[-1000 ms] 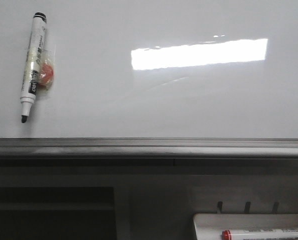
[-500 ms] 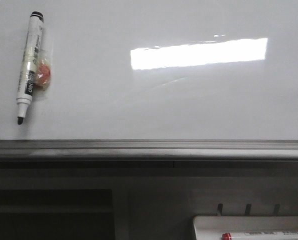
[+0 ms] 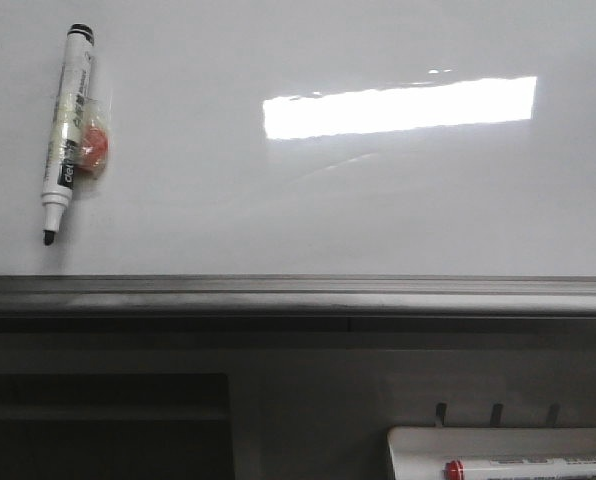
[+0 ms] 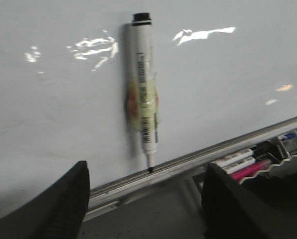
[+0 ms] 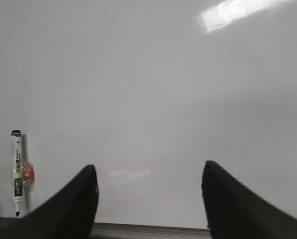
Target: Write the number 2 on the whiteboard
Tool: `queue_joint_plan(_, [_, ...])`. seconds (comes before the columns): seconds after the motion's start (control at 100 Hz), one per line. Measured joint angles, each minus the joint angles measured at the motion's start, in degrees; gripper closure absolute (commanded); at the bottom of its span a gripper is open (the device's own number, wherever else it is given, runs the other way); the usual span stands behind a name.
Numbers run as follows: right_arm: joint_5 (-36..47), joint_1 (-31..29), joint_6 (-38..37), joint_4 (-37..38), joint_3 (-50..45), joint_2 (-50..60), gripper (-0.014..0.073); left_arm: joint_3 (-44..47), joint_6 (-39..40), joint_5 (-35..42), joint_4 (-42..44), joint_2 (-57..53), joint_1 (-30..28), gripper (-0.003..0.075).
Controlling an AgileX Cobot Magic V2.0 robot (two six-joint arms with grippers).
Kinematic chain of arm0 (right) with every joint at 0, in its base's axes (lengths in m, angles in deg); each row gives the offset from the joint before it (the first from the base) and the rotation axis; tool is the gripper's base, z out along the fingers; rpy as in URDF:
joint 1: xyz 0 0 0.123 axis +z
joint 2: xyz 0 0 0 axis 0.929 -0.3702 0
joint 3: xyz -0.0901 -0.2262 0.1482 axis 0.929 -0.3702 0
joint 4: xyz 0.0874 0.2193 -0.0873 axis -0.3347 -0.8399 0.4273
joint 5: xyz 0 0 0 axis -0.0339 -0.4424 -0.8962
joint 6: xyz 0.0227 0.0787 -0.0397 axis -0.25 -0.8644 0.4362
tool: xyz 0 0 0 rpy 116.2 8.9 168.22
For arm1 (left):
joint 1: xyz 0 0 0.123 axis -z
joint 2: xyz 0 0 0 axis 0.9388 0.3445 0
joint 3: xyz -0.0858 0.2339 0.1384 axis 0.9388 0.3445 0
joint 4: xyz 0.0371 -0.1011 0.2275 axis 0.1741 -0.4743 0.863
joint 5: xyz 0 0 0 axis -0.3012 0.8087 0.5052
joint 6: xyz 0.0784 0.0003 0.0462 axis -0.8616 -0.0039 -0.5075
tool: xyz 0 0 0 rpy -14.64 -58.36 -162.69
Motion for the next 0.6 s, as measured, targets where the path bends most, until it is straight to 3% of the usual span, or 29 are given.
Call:
queue_joint_plan(0.29, [-0.09,0.00,0.88,0.10,0.02,-0.25,0.0183,-0.50,-2.94,5.20,-3.92,10.88,6.13,0.0312])
queue_joint_plan(0.51, [-0.09,0.00,0.88,0.10,0.02,-0.25,0.0183,-0.50,-3.09,10.03,-4.50,16.50,7.21,0.0316])
queue_joint_plan(0.6, [-0.09,0.00,1.01,0.10,0.02,-0.25,0.0183,-0.50,-3.09,10.89,-4.61,18.38,7.21,0.0357])
